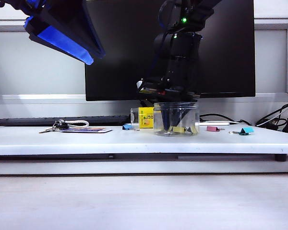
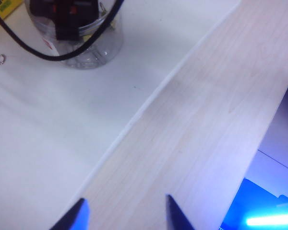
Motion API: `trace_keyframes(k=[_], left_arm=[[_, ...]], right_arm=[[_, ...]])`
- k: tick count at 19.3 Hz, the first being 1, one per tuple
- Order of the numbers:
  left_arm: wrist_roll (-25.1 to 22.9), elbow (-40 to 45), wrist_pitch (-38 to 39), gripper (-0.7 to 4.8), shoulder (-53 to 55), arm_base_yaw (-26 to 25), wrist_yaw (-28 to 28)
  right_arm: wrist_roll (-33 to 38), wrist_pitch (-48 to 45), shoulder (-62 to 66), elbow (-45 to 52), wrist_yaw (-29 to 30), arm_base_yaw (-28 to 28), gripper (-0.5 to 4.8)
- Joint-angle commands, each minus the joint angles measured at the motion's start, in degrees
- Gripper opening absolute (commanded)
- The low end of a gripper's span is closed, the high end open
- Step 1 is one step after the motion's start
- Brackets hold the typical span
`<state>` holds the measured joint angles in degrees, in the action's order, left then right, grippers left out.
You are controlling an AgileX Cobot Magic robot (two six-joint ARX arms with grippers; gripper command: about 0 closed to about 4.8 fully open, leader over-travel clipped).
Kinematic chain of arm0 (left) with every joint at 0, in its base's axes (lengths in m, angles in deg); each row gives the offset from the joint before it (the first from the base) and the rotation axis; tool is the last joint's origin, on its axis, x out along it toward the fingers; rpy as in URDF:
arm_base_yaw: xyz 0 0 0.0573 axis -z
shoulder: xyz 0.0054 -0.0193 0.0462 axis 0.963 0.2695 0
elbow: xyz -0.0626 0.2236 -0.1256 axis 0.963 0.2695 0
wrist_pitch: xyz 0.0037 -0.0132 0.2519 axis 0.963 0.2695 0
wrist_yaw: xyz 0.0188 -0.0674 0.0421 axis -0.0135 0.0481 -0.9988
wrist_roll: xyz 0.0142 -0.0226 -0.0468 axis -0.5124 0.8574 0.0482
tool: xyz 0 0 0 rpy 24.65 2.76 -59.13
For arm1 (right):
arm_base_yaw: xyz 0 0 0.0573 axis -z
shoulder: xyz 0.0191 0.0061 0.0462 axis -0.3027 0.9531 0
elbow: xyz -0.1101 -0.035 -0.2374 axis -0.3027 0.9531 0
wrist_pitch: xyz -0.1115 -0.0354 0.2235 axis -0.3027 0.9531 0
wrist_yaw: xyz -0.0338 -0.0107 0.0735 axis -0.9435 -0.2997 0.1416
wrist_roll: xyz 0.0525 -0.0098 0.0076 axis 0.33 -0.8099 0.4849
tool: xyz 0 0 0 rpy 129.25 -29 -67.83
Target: Take the clips out of the round transparent plastic box and place them on the table.
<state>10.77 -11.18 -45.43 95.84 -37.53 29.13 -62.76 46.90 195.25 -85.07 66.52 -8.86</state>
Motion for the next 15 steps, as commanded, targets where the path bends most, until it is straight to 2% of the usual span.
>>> trace_keyframes(k=[1, 5, 15], left_arm=[[-0.1, -0.2, -0.6, 2.14, -0.1, 0.0, 0.3], [0.1, -0.2, -0.4, 2.14, -0.1, 0.0, 0.5], [0.1, -0.3, 1.7, 2.14, -0.1, 0.1, 0.5]], right_arm=[[0.4, 1.5, -2.0, -2.6, 0.0, -0.1, 1.03], [0.7, 4.3, -2.1, -7.6, 0.0, -0.1, 1.03], [0.7, 4.8, -1.2, -7.4, 0.8, -0.1, 1.09]])
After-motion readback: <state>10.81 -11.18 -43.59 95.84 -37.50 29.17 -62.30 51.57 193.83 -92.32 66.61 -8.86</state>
